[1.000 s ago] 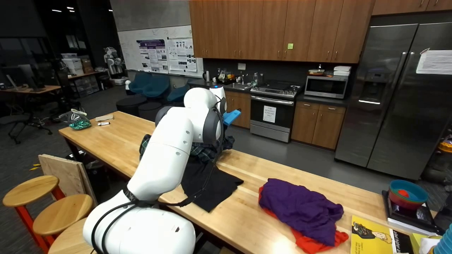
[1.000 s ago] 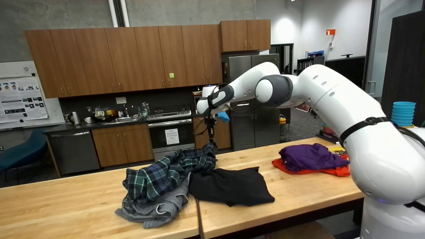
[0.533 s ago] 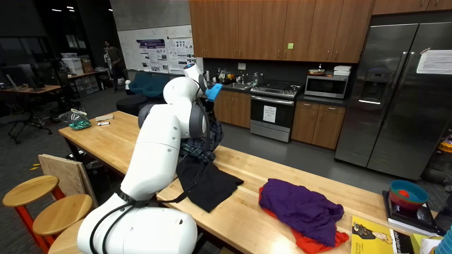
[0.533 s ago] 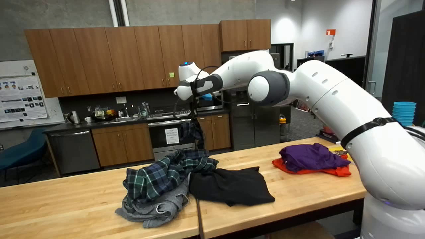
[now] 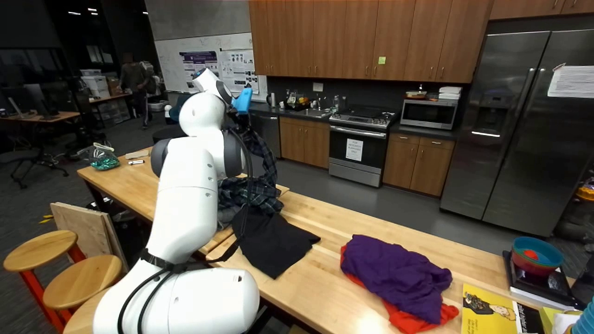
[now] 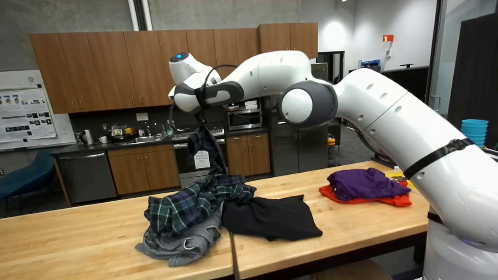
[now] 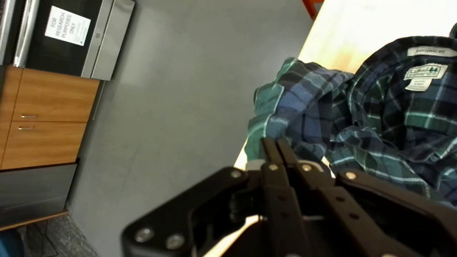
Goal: Move the checked shirt to the left
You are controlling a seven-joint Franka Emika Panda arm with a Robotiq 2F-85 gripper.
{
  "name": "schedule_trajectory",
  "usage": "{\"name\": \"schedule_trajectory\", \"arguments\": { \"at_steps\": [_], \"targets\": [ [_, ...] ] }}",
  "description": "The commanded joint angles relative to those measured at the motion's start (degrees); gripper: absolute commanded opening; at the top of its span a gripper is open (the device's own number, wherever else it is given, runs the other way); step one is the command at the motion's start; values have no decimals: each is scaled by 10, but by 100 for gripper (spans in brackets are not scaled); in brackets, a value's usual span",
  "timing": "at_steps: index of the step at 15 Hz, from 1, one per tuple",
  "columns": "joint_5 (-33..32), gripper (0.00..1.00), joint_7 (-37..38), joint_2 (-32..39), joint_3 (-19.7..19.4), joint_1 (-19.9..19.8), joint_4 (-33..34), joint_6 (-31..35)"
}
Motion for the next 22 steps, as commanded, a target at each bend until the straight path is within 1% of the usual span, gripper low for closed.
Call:
{"name": "schedule_trajectory", "arguments": {
  "at_steps": [1, 9, 11, 21, 22],
  "targets": [
    [-24, 1, -26, 13, -23, 50, 54, -40],
    [-67, 1, -71, 40, -50, 165, 98, -81],
    [-74, 1, -80, 51, -57, 186, 109, -83],
    [-74, 1, -139, 89, -83, 252, 156, -103],
    [-72, 28, -141, 92, -85, 258, 162, -105]
  ]
}}
